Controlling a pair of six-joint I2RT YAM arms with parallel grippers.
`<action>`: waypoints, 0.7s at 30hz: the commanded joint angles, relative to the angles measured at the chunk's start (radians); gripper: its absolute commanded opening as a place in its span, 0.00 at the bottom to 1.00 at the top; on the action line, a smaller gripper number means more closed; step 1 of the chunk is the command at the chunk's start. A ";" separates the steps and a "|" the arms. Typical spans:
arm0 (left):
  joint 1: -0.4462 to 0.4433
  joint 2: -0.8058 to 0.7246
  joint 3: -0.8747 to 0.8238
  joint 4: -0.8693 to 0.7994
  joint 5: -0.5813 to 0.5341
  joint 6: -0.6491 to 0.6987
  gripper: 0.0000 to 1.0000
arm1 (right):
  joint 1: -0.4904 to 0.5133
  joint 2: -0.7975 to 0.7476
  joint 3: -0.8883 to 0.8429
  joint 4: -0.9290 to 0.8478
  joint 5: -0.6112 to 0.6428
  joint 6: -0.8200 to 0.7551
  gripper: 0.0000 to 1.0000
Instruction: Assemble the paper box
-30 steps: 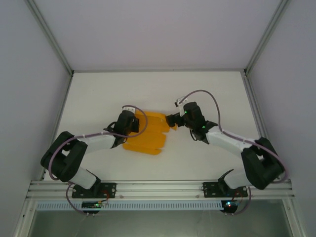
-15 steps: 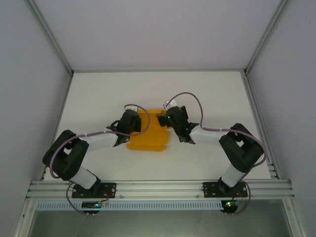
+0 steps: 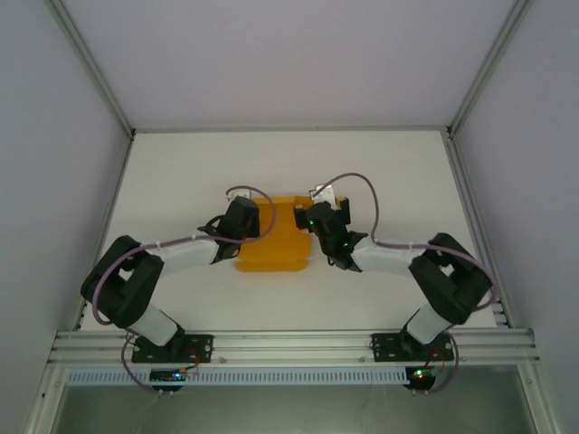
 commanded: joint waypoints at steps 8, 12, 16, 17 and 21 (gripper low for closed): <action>0.006 -0.096 0.056 -0.104 -0.024 -0.073 0.00 | -0.139 -0.229 -0.142 -0.279 -0.337 0.244 0.99; 0.010 -0.132 0.053 -0.112 0.002 -0.068 0.00 | -0.204 -0.207 -0.145 -0.238 -0.532 0.218 0.99; 0.010 -0.154 0.047 -0.124 0.012 -0.066 0.00 | -0.217 -0.171 -0.109 -0.250 -0.517 0.196 0.99; 0.011 -0.157 0.043 -0.123 0.016 -0.064 0.00 | -0.220 -0.163 -0.108 -0.228 -0.517 0.196 0.99; 0.012 -0.146 0.026 -0.088 0.033 -0.058 0.00 | -0.226 -0.119 -0.097 -0.149 -0.533 0.199 0.99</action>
